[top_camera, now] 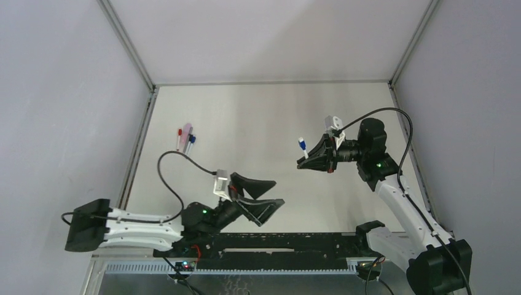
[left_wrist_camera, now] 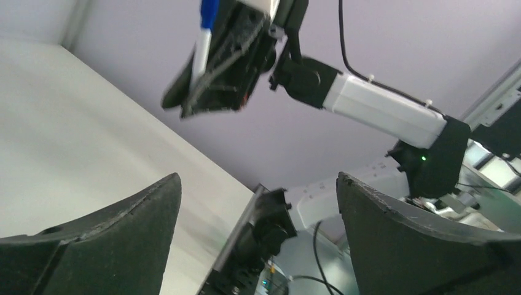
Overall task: Insert the pens into the pen caps
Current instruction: Press the pen cap onto the pen.
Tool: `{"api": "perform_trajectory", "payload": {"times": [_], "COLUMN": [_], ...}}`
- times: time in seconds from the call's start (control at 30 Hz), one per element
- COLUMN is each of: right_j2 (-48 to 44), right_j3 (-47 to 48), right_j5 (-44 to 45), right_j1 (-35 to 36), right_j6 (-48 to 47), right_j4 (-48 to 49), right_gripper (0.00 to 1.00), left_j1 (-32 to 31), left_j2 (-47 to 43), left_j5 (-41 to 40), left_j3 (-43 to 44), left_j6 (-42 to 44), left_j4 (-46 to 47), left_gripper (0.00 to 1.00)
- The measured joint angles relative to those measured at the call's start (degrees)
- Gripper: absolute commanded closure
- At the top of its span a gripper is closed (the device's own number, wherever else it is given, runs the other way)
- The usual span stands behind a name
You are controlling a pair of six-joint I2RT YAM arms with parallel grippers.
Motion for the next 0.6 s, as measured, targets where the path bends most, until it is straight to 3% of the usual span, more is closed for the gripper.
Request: {"api": "perform_trajectory", "payload": {"times": [0.23,0.4,0.6], "right_j2": [0.7,1.6,3.0], "right_j3": [0.0,0.0,0.0], "right_j5": [-0.3,-0.3,-0.3], "right_j1": [1.9,2.8,3.7], "right_j6": [-8.0,-9.3,-9.2], "right_j4": [-5.8,-7.1,-7.3], "right_gripper": [1.00,1.00,1.00], "left_j1": [5.0,12.2,14.8], "left_j2": [-10.6,-8.2,-0.1], "left_j5": [-0.9,4.3,10.3], "left_j3": [4.2,11.4,21.2], "left_j6": [4.9,4.6,4.9], "left_j4": [-17.4,-24.2,-28.9], "left_gripper": [0.00,0.01,0.18]}}
